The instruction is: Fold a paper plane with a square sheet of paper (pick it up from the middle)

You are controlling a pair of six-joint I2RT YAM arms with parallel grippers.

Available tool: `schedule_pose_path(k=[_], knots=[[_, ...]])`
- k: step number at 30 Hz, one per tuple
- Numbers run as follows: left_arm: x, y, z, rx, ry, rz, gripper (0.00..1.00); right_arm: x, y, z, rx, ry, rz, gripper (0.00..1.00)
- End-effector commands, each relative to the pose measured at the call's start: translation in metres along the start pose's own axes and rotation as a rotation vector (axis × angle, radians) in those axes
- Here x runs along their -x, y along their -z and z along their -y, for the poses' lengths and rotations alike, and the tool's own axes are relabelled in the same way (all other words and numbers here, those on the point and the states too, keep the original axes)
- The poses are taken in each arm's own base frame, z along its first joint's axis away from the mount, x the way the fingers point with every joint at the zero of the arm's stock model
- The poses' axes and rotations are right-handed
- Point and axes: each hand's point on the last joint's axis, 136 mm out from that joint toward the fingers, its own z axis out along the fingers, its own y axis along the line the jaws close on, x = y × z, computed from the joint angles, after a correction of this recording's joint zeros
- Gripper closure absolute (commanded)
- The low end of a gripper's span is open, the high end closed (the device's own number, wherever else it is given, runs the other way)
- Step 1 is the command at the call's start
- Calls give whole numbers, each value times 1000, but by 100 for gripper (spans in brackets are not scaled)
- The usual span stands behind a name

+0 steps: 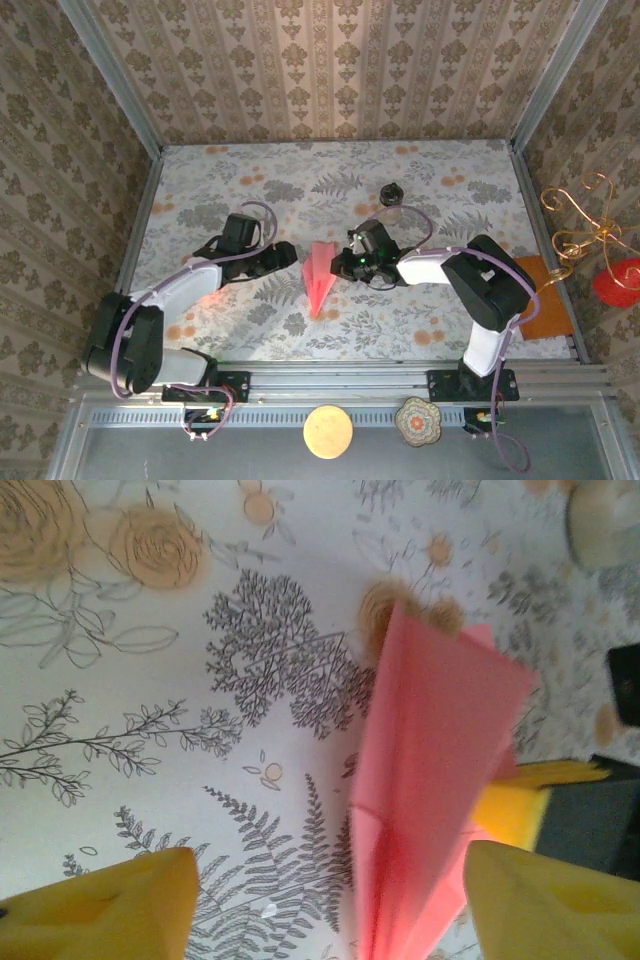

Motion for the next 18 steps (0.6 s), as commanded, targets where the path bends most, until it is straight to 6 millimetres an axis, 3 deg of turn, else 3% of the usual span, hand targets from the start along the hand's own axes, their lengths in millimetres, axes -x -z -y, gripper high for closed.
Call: schedule_pose_path(k=[1, 4, 11, 18], knots=[[-7, -12, -3, 1, 35, -35, 34, 0, 1, 5, 15, -1, -8, 92], [-21, -26, 10, -28, 14, -92, 39, 0, 3, 7, 14, -1, -5, 92], [-24, -44, 26, -56, -6, -142, 42, 1, 4, 9, 10, 0, -2, 92], [-20, -56, 32, -75, -8, -159, 59, 1, 5, 11, 7, -5, 2, 92]])
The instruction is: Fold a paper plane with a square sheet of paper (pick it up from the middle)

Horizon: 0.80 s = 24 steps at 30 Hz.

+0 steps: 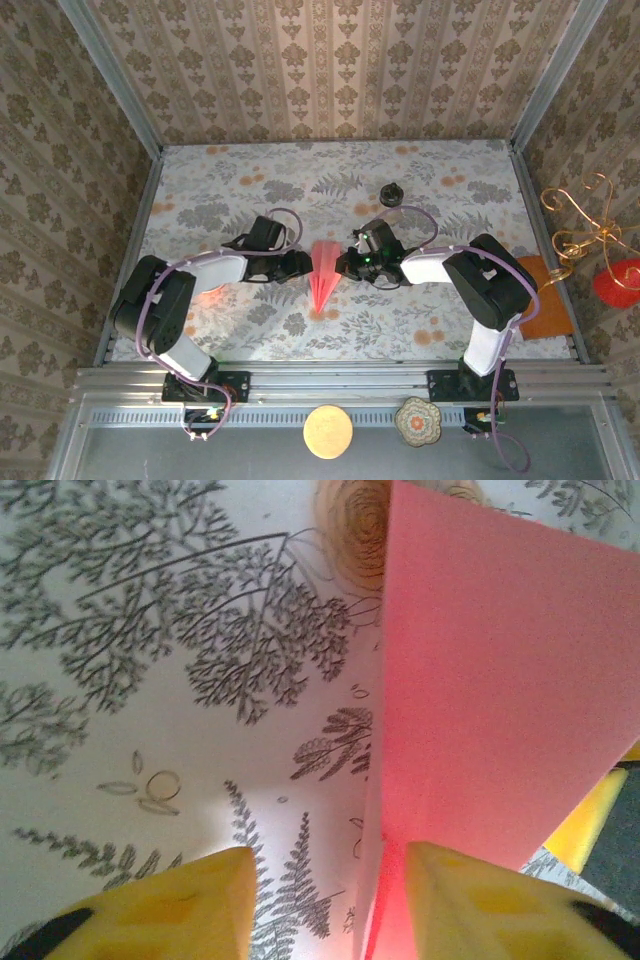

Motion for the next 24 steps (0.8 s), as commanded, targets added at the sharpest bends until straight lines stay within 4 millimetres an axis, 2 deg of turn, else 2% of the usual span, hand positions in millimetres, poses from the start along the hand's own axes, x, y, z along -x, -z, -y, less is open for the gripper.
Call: schedule_pose_path(k=[1, 6, 10, 17, 24], knots=[[9, -3, 14, -41, -17, 0, 62, -3, 1, 2, 10, 13, -7, 92], [14, -7, 12, -19, -16, -4, 82, 1, 4, 2, 12, 7, 7, 92], [20, -2, 5, 13, -5, 30, 90, 9, 11, -2, 15, 9, 37, 93], [27, 18, -9, 58, 21, 106, 94, 16, 12, -4, 21, 0, 48, 94], [17, 9, -16, 67, 50, 75, 93, 13, 2, 2, 23, -19, 25, 94]])
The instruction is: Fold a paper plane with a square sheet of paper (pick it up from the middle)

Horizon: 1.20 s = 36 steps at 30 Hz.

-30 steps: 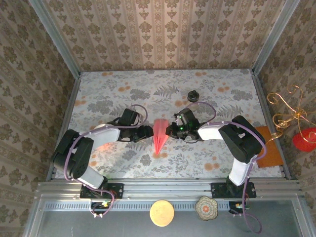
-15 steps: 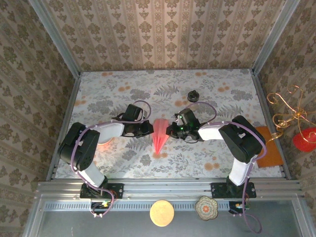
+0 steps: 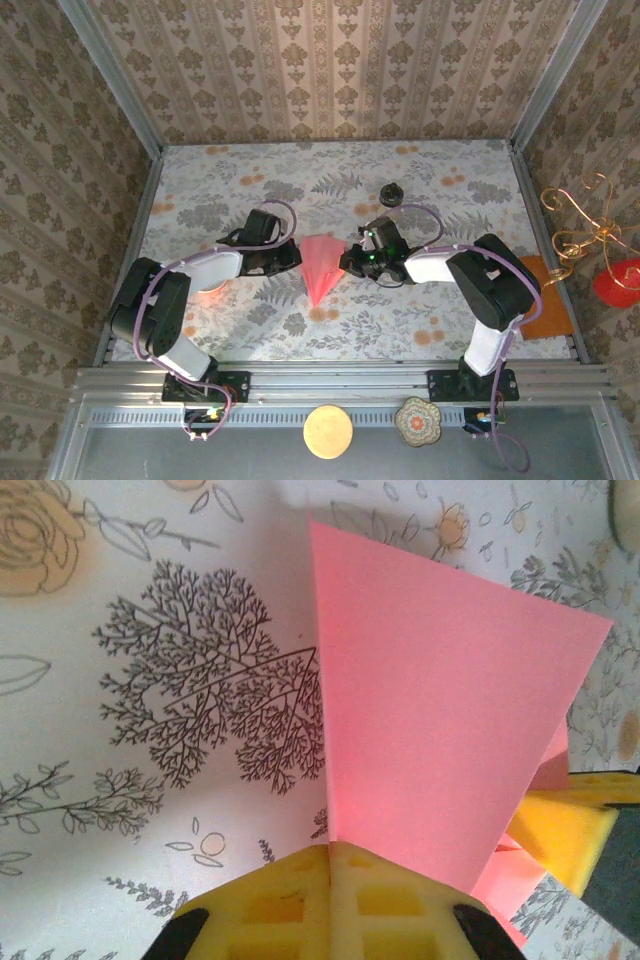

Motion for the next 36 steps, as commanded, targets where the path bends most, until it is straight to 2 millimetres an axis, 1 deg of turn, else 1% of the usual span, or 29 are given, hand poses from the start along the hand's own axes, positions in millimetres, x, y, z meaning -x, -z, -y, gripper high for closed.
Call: schedule_pose_path(k=[1, 3, 6, 9, 12, 16, 18, 20, 23, 30, 33, 36], knots=[[-10, -5, -13, 40, 38, -23, 92, 2, -5, -3, 18, -7, -7, 94], [-10, -5, -15, 54, 41, -23, 90, 1, -6, 0, 12, -11, -11, 94], [-8, 1, -14, 72, 29, -14, 84, 0, -7, 1, 7, -14, -18, 93], [-5, 13, -5, 79, -20, 7, 79, 0, -8, 1, 8, -15, -19, 94], [-6, 23, 6, 85, -72, 17, 76, 0, -7, 1, 8, -15, -20, 94], [-16, 26, 18, 67, -108, 19, 72, -1, -7, 0, 7, -13, -22, 93], [-19, 26, 20, 75, -113, 31, 69, -1, -6, 1, 5, -11, -18, 94], [-21, 23, 23, 75, -111, 51, 65, -2, -7, 1, 3, -10, -19, 94], [-26, 12, 31, 33, -106, 40, 65, -2, -8, 2, 0, -12, -21, 93], [-41, -13, 36, 15, -116, -53, 64, -2, -7, 2, 0, -10, -19, 93], [-44, -16, 32, 47, -117, -59, 61, -3, -7, 2, -1, -10, -20, 94], [-46, -15, 38, 25, -123, -61, 61, -3, -6, 2, -1, -10, -19, 93]])
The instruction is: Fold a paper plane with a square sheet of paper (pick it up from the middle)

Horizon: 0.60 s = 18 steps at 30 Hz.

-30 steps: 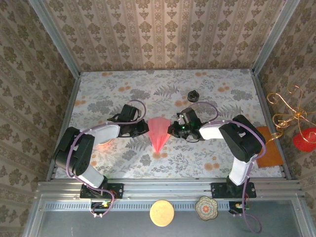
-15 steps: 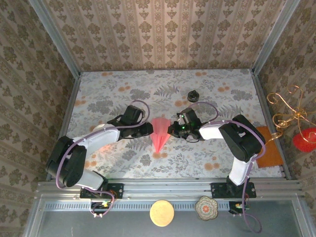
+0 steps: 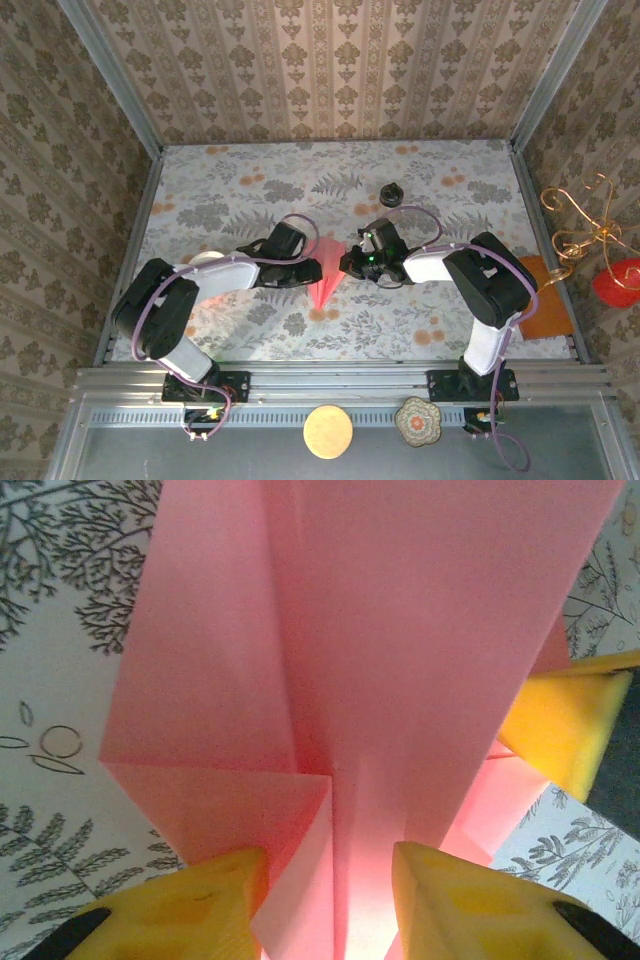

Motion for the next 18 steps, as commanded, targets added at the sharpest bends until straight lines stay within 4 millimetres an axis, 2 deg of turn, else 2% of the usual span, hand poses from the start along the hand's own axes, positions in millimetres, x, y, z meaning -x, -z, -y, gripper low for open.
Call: schedule_pose_path(k=[1, 6, 18], knots=[[5, 3, 17, -46, -10, 11, 62, 0, -2, -4, 10, 1, -5, 94], [-3, 1, 27, -65, -28, -1, 62, 0, -2, -3, 5, 0, -4, 94], [-12, -9, 31, 24, -103, -32, 55, 0, -1, -3, 5, 1, -3, 93]])
